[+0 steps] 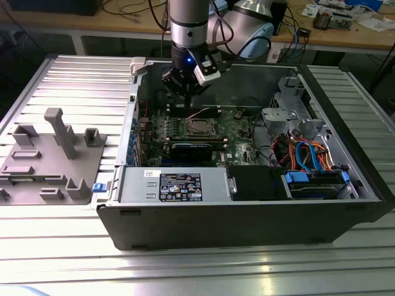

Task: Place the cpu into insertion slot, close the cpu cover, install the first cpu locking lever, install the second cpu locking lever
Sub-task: 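Install the first cpu locking lever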

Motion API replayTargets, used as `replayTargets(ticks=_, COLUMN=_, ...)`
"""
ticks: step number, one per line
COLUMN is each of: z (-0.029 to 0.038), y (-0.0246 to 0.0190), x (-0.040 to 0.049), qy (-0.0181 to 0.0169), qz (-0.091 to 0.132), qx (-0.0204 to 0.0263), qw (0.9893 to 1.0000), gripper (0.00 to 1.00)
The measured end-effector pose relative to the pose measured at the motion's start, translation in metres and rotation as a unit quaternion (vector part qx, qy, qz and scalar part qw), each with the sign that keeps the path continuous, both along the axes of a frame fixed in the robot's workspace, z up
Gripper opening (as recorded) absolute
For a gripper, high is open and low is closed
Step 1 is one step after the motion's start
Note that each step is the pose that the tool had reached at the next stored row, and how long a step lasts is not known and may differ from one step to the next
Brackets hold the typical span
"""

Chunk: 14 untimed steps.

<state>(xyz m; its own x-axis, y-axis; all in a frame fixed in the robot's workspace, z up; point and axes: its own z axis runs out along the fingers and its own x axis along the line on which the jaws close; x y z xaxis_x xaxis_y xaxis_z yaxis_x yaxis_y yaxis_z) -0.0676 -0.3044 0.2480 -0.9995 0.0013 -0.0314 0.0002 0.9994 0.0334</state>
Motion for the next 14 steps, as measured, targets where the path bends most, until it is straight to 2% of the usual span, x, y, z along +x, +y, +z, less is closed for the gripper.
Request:
replayTargets(ticks=9, z=-0.0045, y=0.0004, x=0.0099, qy=0.0000, qz=0.000, qx=0.0000, qw=1.0000, gripper=0.11)
replayTargets(ticks=10, z=-0.0096, y=0.0017, x=0.0171, qy=0.0000, qz=0.000, qx=-0.0002, qw=1.0000, gripper=0.11)
replayTargets(ticks=11, z=-0.0158, y=0.0041, x=0.0242, qy=0.0000, qz=0.000, qx=-0.0025, qw=1.0000, gripper=0.11)
replayTargets(ticks=12, z=-0.0177, y=0.0050, x=0.0277, qy=0.0000, qz=0.002, qx=-0.0072, qw=1.0000, gripper=0.11)
replayTargets(ticks=14, z=-0.0180, y=0.0058, x=0.0282, qy=0.0000, qz=0.002, qx=-0.0072, qw=1.0000, gripper=0.11)
